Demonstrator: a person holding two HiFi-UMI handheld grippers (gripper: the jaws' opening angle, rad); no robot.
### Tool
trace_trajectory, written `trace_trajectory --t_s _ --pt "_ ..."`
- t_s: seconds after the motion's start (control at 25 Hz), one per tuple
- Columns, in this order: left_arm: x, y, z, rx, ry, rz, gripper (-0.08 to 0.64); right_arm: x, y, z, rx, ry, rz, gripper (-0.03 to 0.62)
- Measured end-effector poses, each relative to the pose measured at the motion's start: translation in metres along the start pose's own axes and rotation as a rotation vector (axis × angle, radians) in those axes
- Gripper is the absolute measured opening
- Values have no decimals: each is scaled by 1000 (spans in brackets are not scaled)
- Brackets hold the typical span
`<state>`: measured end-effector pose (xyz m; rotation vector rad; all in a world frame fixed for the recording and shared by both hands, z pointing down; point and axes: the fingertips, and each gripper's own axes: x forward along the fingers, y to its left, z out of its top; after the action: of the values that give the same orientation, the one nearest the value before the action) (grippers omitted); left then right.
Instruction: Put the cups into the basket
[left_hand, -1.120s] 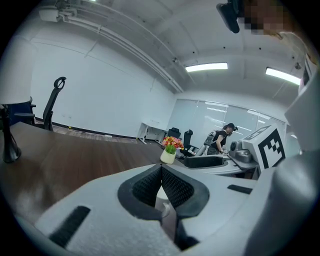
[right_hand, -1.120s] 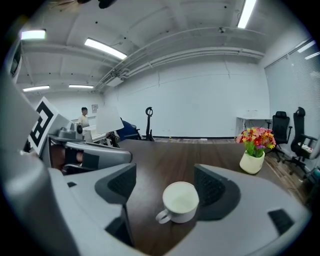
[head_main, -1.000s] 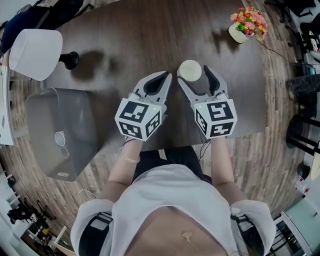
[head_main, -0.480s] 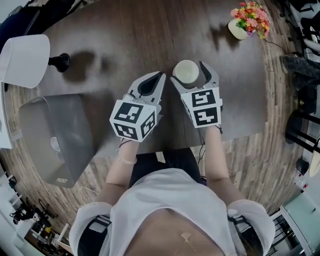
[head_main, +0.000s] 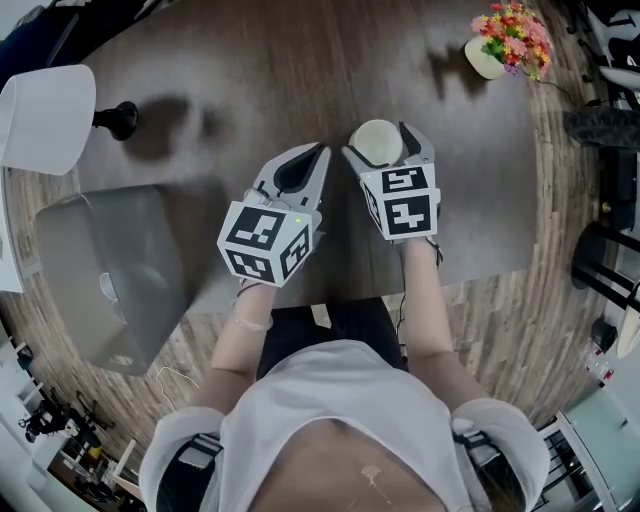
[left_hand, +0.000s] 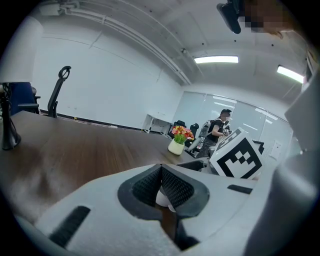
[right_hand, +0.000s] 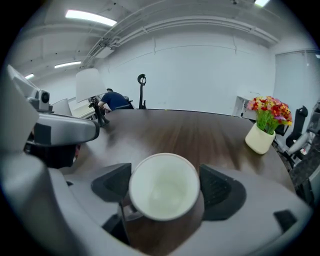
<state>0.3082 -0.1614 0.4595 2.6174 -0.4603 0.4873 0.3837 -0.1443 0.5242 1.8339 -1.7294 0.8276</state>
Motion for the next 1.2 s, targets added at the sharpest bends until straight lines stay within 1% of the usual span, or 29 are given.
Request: trace_trajectory --t_s 0.2,0.52,1.04,1.2 --pt "-1 -1 -2 -6 1 0 9 6 -1 -9 -14 32 -14 399" --pt "-2 1 -7 -15 -2 8 9 12 -3 -11 50 48 -21 399" --pt "-13 2 -3 -22 -19 22 9 11 -5 -10 51 41 -35 403" --pt "-16 2 -4 -22 -21 27 9 10 -9 -8 29 39 -52 403"
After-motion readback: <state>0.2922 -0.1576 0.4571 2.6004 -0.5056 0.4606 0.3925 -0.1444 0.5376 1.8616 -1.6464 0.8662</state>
